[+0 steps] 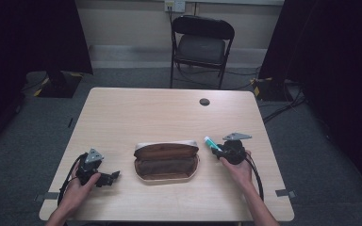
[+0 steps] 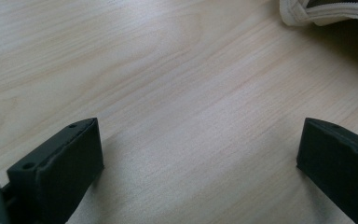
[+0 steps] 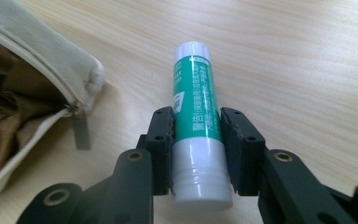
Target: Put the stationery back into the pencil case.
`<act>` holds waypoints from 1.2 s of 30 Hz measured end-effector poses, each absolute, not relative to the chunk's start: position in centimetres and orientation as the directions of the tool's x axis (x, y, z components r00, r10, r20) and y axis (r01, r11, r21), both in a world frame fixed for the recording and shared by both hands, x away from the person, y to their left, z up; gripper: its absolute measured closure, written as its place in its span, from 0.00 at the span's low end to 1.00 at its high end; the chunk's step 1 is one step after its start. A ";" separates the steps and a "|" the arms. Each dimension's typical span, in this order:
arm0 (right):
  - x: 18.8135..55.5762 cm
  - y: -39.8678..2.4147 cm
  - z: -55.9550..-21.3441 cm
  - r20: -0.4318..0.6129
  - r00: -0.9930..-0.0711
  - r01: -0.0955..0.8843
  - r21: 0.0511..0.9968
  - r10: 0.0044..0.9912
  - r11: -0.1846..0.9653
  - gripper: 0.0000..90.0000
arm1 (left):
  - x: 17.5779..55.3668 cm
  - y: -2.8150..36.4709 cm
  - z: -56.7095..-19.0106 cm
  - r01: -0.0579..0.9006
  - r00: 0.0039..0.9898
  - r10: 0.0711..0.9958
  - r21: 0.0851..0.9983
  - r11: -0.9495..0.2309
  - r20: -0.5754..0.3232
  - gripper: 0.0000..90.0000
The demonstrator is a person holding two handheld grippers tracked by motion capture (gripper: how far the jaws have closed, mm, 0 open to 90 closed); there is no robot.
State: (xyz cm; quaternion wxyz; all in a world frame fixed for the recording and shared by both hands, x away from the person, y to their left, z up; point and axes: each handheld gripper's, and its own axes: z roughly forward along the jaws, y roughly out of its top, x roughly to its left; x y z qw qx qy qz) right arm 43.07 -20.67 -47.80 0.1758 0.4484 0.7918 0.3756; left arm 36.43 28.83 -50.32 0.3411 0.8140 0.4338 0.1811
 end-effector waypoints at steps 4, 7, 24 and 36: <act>42.6 -21.0 -47.2 0.067 -0.547 0.570 0.760 0.834 0.313 0.73 | 36.4 28.8 -50.3 0.583 0.558 0.830 0.713 -0.391 -0.001 0.00; 42.0 -21.2 -46.8 0.075 -0.550 0.565 0.767 0.831 0.304 0.73 | 36.4 28.8 -50.3 0.583 0.558 0.830 0.713 -0.390 -0.002 0.00; 38.2 -23.0 -44.3 0.128 -0.575 0.528 0.812 0.808 0.247 0.73 | 36.7 28.7 -50.3 0.583 0.558 0.830 0.713 -0.390 -0.002 0.00; 34.8 -22.8 -43.0 0.106 -0.635 0.480 0.830 0.765 0.283 0.73 | 36.9 28.6 -50.3 0.583 0.557 0.830 0.713 -0.390 -0.002 0.00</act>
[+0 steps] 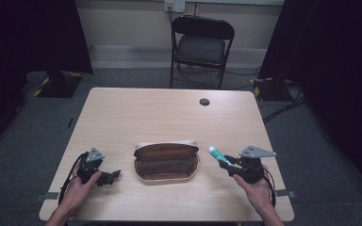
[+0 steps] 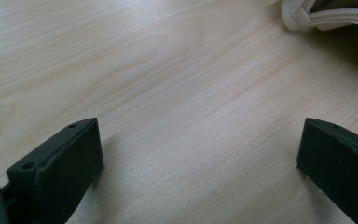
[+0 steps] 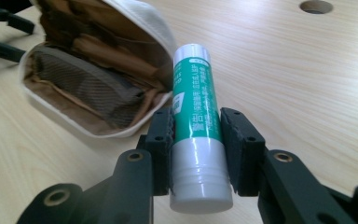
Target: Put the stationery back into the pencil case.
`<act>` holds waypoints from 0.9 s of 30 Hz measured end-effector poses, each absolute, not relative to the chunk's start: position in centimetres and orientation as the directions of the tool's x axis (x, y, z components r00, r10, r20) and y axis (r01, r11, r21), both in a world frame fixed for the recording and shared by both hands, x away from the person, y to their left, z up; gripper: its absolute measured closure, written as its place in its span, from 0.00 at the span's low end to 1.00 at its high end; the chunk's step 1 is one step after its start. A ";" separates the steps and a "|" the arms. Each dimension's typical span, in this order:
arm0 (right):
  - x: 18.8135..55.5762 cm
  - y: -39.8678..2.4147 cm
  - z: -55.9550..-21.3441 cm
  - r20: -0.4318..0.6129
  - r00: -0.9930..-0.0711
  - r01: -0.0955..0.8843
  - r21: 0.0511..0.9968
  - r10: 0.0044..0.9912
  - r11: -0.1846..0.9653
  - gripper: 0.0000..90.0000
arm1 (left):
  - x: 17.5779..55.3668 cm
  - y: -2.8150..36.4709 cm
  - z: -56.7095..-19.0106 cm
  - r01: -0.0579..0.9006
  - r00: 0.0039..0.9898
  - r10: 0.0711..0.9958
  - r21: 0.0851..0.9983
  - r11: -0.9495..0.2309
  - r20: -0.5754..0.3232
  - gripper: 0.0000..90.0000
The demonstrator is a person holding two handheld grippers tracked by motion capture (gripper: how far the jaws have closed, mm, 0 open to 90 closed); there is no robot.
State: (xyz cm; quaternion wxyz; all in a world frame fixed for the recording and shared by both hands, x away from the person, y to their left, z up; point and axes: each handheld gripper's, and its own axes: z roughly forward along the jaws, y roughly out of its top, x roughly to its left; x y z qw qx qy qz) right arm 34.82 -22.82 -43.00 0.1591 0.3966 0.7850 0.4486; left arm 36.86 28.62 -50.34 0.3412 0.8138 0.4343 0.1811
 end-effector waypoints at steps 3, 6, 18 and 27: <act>34.4 -22.0 -42.9 0.098 -0.657 0.467 0.831 0.747 0.302 0.73 | 37.0 28.5 -50.4 0.584 0.553 0.833 0.716 -0.382 -0.006 0.00; 34.0 -21.2 -42.8 0.091 -0.686 0.451 0.831 0.722 0.324 0.73 | 37.1 28.5 -50.4 0.585 0.553 0.833 0.715 -0.383 -0.006 0.00; 33.0 -16.9 -42.6 0.066 -0.783 0.389 0.827 0.618 0.406 0.73 | 36.9 28.4 -50.3 0.582 0.555 0.832 0.713 -0.392 0.004 0.00; 33.6 -13.3 -42.4 0.059 -0.830 0.352 0.826 0.554 0.440 0.73 | 36.9 28.4 -50.3 0.582 0.556 0.832 0.713 -0.391 0.003 0.00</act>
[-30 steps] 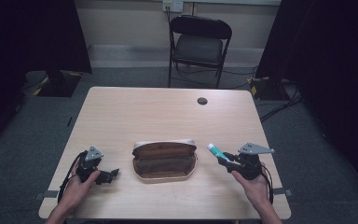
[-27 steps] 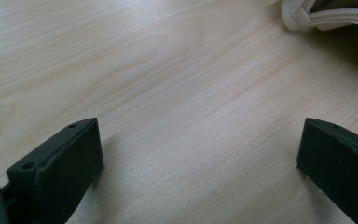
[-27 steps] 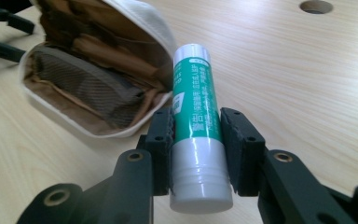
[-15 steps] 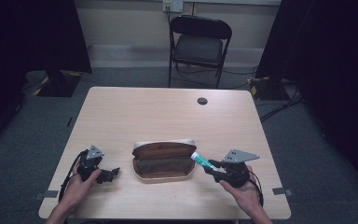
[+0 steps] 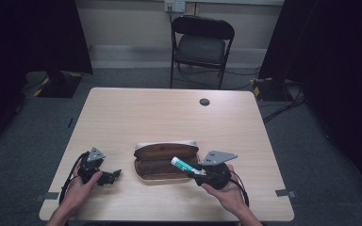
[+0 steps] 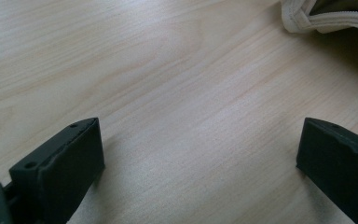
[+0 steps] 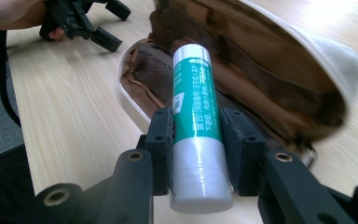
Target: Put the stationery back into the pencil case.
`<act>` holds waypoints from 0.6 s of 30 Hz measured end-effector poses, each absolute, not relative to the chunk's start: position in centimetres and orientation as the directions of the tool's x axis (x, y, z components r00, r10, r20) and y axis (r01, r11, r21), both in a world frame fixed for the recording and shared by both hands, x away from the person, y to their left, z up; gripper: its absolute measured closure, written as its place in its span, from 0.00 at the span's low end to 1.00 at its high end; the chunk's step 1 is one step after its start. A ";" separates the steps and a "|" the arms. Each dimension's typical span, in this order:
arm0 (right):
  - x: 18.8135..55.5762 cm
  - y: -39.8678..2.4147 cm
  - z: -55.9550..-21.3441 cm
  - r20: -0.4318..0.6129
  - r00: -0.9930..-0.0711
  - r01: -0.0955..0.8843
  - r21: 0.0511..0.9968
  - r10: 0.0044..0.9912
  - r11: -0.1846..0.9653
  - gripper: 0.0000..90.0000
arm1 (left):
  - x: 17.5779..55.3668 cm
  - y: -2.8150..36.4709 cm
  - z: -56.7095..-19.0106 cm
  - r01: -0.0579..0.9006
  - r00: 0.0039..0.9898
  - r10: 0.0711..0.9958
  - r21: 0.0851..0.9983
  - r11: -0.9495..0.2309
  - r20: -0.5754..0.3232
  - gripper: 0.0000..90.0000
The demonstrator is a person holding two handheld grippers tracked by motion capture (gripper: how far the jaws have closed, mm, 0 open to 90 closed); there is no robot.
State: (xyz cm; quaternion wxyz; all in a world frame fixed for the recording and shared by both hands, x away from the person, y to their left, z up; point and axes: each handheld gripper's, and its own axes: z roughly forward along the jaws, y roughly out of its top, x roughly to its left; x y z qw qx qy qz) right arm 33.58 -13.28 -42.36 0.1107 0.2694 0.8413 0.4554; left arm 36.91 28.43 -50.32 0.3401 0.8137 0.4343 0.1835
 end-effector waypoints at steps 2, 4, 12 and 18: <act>33.7 -12.3 -42.4 0.058 -0.840 0.346 0.823 0.540 0.449 0.73 | 36.9 28.4 -50.3 0.582 0.556 0.831 0.713 -0.392 0.003 0.00; 33.7 -11.4 -42.4 0.048 -0.850 0.332 0.822 0.524 0.463 0.73 | 36.9 28.4 -50.3 0.582 0.555 0.832 0.713 -0.391 0.003 0.00; 35.4 -8.6 -42.7 0.045 -0.862 0.324 0.815 0.504 0.481 0.73 | 36.9 28.4 -50.3 0.581 0.555 0.832 0.713 -0.392 0.005 0.00; 36.8 -6.0 -43.1 0.033 -0.873 0.318 0.795 0.486 0.517 0.73 | 36.9 28.4 -50.3 0.581 0.555 0.832 0.713 -0.392 0.005 0.00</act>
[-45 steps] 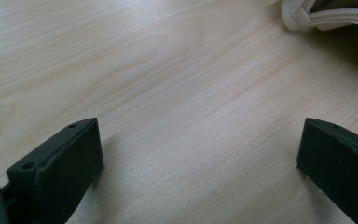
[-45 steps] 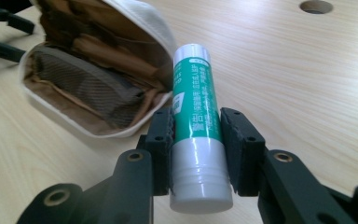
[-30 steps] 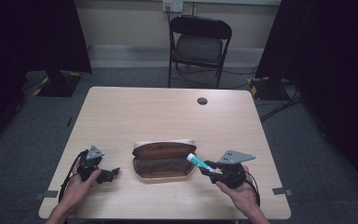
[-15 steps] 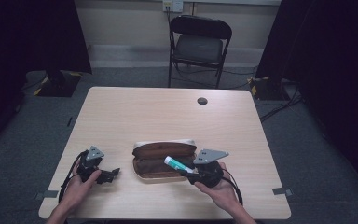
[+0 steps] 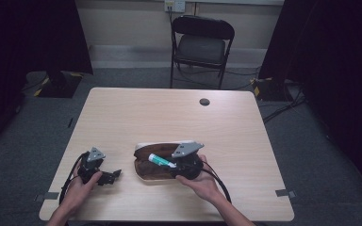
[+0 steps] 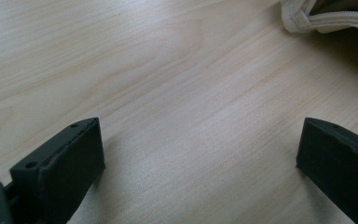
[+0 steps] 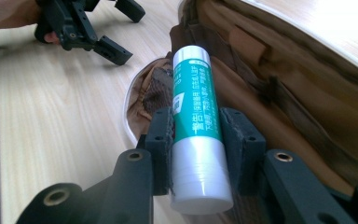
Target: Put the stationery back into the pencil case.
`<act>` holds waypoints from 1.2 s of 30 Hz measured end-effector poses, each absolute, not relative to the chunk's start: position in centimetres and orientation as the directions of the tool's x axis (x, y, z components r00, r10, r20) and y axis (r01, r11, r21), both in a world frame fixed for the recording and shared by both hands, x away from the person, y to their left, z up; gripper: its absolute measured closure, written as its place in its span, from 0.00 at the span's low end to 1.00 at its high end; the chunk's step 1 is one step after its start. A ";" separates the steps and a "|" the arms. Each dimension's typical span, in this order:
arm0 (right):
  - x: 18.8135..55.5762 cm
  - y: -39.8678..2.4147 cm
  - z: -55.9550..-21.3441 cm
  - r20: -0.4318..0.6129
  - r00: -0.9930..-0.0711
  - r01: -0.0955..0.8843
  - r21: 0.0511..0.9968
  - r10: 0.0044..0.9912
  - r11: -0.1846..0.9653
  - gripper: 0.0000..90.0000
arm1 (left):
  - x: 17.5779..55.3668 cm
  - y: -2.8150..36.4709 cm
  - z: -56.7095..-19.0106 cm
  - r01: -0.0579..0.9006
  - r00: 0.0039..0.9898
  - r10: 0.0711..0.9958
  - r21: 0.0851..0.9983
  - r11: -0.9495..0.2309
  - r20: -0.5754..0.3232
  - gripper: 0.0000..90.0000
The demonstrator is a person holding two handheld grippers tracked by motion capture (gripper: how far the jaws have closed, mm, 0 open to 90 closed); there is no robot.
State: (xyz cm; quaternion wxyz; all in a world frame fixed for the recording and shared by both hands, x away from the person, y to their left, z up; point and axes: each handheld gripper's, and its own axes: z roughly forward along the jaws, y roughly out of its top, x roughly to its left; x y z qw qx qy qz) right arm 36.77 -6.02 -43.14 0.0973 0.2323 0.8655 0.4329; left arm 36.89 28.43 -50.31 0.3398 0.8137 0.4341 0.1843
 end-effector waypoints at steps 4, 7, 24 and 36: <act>37.5 -4.7 -43.1 0.039 -0.875 0.324 0.787 0.482 0.525 0.73 | 36.9 28.4 -50.3 0.581 0.555 0.832 0.713 -0.393 0.005 0.00; 38.0 -4.1 -43.3 0.029 -0.875 0.325 0.774 0.483 0.543 0.73 | 36.9 28.4 -50.3 0.579 0.554 0.832 0.716 -0.390 0.005 0.00; 39.7 -4.0 -44.2 0.029 -0.840 0.378 0.749 0.542 0.545 0.64 | 36.8 28.4 -50.3 0.579 0.554 0.832 0.716 -0.390 0.005 0.00; 39.4 -6.3 -44.1 0.021 -0.810 0.398 0.754 0.586 0.522 0.65 | 36.8 28.4 -50.3 0.579 0.554 0.832 0.716 -0.391 0.006 0.00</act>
